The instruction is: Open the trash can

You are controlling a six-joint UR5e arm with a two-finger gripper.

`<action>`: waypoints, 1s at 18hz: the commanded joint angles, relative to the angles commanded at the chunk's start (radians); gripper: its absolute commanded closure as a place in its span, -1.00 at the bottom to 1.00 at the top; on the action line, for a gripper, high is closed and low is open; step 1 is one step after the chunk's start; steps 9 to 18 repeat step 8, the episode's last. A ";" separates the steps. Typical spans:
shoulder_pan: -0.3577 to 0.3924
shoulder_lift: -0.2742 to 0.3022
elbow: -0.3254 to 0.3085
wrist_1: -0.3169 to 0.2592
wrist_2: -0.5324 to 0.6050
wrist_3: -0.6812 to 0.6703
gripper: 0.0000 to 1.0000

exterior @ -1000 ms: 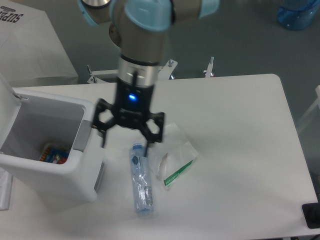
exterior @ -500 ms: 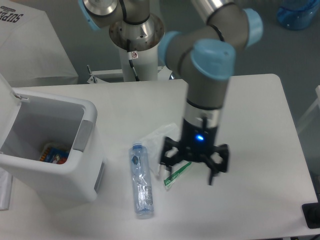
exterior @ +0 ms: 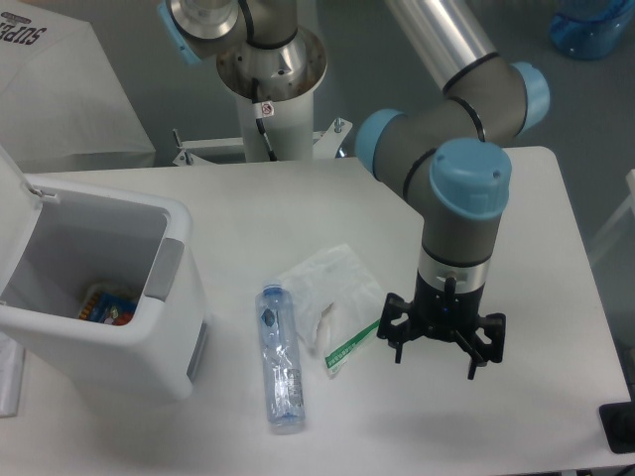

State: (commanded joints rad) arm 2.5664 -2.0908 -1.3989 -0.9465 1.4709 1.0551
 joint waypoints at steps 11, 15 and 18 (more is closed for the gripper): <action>-0.003 -0.002 -0.029 0.003 0.060 0.085 -1.00; -0.003 -0.002 -0.029 0.003 0.060 0.085 -1.00; -0.003 -0.002 -0.029 0.003 0.060 0.085 -1.00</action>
